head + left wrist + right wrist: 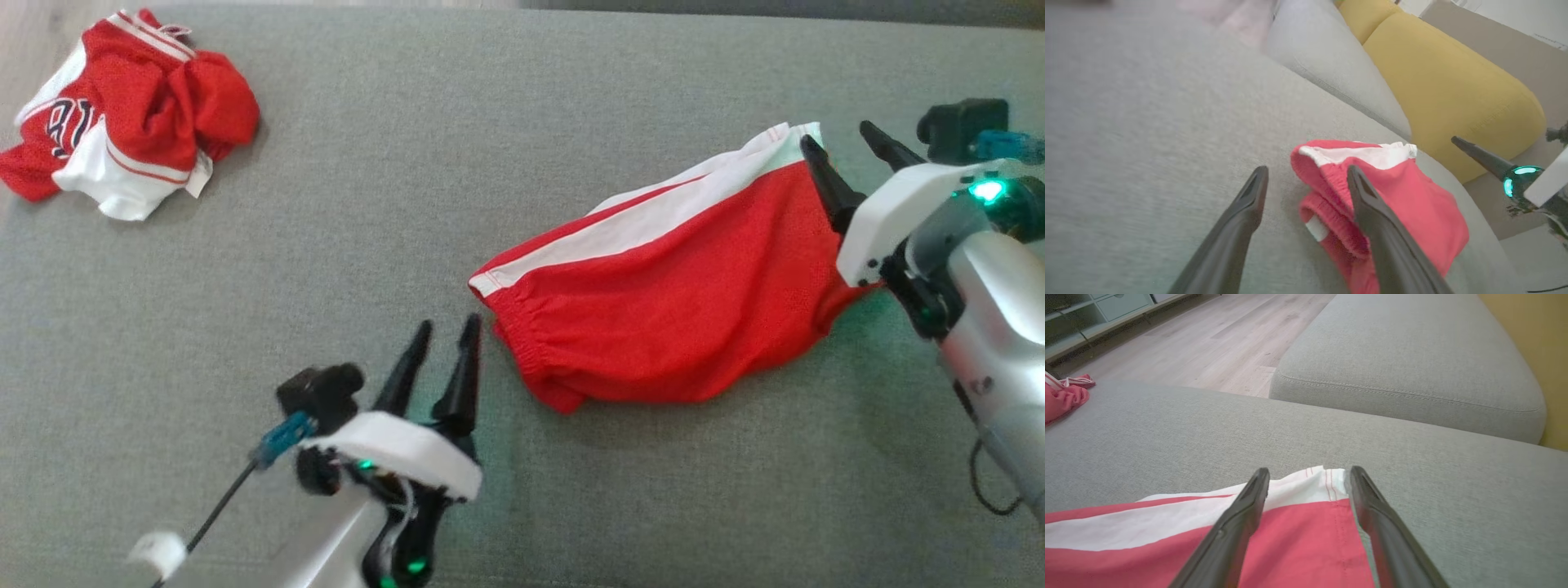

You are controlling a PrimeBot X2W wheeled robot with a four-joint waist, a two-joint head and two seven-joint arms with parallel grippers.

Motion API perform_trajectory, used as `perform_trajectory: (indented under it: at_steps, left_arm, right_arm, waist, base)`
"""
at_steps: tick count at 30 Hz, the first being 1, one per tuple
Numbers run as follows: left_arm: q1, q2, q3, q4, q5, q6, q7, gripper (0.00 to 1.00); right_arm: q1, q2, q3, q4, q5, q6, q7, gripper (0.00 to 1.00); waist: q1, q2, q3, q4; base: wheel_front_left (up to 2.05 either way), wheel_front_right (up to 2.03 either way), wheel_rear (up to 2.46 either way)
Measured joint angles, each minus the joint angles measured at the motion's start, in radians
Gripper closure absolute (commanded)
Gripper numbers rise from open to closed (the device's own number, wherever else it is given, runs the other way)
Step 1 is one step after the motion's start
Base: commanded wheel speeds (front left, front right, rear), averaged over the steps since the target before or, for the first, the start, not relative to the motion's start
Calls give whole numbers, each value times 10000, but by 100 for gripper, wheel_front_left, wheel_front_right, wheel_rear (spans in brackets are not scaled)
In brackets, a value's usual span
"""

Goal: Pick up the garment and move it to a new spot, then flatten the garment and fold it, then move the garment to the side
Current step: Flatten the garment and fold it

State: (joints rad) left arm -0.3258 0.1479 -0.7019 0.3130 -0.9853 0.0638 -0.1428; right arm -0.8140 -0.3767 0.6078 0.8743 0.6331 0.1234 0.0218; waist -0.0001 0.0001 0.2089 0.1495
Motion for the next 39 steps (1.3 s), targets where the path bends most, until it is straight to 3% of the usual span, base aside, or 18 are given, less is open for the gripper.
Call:
perform_trajectory:
  at_steps: [3,8,13,28,29,30,32,33,39]
  left_arm:
    - [250,589,-4,-487,823,449,-472,0]
    - [538,1149,341,-1398,1197,1055,-721,0]
    - [879,1540,792,-2010,1243,1482,-802,0]
    - [1563,2104,1271,-2978,1337,2011,-888,0]
    - [1563,2104,1271,-2978,1337,2011,-888,0]
    - [1591,2128,1304,-3014,1325,2023,-890,0]
    - [1668,2161,1388,-3057,1325,2098,-890,0]
    - [1700,2174,1427,-3068,1325,2105,-890,0]
    - [1714,2274,1522,-3127,1327,2182,-918,0]
  right_arm:
    - [11,-318,314,46,284,0,15,0]
    - [74,-784,627,479,602,0,376,0]
    - [323,-825,815,742,1106,0,805,0]
    - [740,-717,1039,1411,1983,0,1701,0]
    - [740,-717,1039,1411,1983,0,1701,15]
    - [747,-711,1070,1369,2027,0,1707,52]
    - [764,-667,1145,1281,2034,0,1680,93]
    - [788,-621,1181,1248,2034,0,1584,100]
    - [895,-111,1168,1446,2082,0,627,100]
  waist:
    - [-1,0,-143,-33]
    - [0,0,-205,101]
    - [0,0,-136,322]
    - [0,0,-144,642]
    - [0,0,-144,642]
    - [0,0,-141,626]
    - [0,0,-142,576]
    - [0,0,-145,548]
    - [1,0,-296,299]
  base:
    - [0,0,0]
    - [0,0,0]
    - [0,0,0]
    - [0,0,0]
    - [0,0,0]
    - [0,0,0]
    - [0,0,0]
    - [0,0,0]
    - [0,0,0]
